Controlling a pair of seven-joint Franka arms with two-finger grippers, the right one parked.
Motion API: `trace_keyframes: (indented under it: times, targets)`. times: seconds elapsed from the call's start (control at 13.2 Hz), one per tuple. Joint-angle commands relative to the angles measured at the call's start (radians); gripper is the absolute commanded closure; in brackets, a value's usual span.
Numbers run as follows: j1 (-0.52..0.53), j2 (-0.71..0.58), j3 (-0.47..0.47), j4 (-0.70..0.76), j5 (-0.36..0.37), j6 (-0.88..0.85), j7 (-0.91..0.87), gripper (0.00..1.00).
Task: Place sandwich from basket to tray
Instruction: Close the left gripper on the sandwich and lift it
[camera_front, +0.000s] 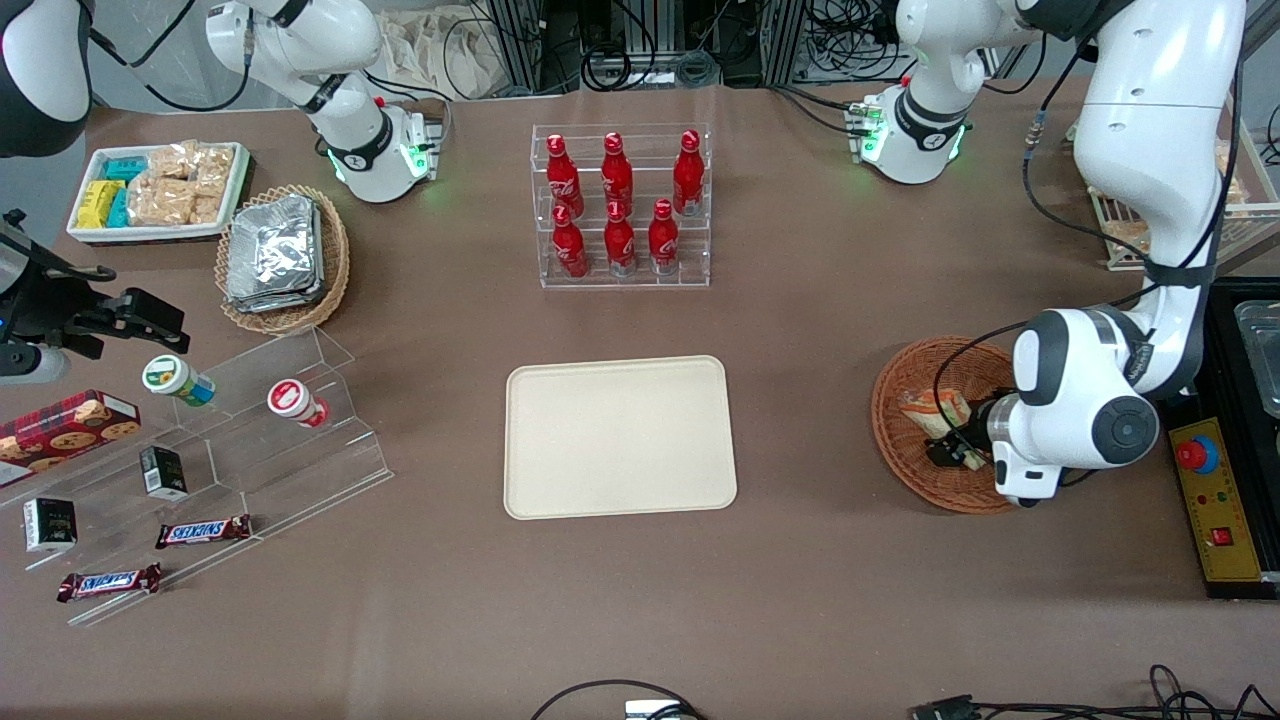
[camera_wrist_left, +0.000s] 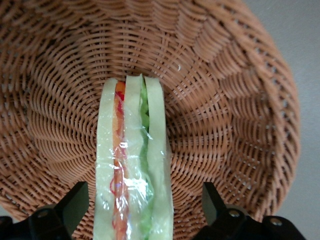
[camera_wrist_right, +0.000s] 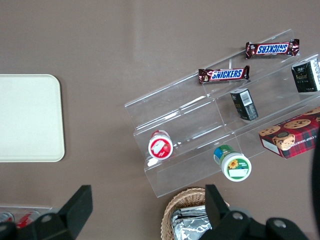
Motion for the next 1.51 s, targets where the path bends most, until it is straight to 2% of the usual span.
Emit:
trace_keyframes:
  times: [0.0,0.08,0.3,0.38,0.53,0.68,0.76,1.13,1.44]
  targets:
    - [-0.004,-0.022,0.001,-0.040,-0.010,0.024,-0.014,0.00]
    - [-0.004,-0.022,0.001,-0.047,-0.010,0.032,-0.013,0.02]
    - [-0.004,-0.024,0.001,-0.052,-0.010,0.043,-0.013,0.55]
    - [-0.004,-0.028,0.001,-0.052,-0.010,0.040,-0.011,0.70]
    - [-0.004,-0.045,0.000,-0.048,-0.008,0.030,0.005,0.85]
    - [-0.004,-0.071,-0.013,-0.046,-0.004,0.017,0.028,0.95]
    - [-0.004,-0.085,-0.020,-0.043,-0.003,-0.003,0.073,0.97]
    - [-0.004,-0.174,-0.051,0.009,-0.002,-0.103,0.333,0.97]
    - [-0.004,-0.167,-0.106,0.133,0.000,-0.201,0.652,0.97]
